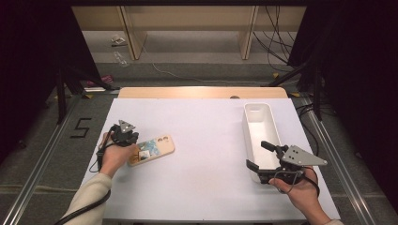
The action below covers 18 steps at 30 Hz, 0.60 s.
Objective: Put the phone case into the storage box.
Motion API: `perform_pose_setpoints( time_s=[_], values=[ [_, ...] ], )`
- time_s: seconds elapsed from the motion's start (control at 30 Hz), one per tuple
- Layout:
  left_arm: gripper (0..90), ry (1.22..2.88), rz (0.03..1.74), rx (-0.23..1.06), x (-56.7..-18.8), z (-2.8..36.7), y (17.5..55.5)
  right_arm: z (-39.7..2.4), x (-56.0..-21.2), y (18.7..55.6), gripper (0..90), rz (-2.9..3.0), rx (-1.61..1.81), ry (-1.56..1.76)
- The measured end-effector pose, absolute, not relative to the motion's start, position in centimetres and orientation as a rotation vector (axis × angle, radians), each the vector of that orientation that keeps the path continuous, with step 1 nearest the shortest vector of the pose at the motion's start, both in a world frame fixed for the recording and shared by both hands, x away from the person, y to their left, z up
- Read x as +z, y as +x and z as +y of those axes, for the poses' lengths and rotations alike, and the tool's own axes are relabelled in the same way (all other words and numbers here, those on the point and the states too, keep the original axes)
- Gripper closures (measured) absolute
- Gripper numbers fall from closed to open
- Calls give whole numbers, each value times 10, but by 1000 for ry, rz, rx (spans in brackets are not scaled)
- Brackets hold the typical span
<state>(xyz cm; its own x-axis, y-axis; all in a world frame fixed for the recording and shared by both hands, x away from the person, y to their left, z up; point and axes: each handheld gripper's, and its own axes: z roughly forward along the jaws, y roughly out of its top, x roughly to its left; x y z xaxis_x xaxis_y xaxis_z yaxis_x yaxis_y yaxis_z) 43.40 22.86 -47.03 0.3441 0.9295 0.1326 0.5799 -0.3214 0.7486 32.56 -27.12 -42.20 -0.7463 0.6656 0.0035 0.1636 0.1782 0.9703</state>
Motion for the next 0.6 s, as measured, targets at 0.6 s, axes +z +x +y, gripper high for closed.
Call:
perform_pose_setpoints(
  time_s=[0.6],
  values=[
    [897,2040,1359,654,-492,239,441,-271,-423,326,148,2045,1597,778]
  ],
)
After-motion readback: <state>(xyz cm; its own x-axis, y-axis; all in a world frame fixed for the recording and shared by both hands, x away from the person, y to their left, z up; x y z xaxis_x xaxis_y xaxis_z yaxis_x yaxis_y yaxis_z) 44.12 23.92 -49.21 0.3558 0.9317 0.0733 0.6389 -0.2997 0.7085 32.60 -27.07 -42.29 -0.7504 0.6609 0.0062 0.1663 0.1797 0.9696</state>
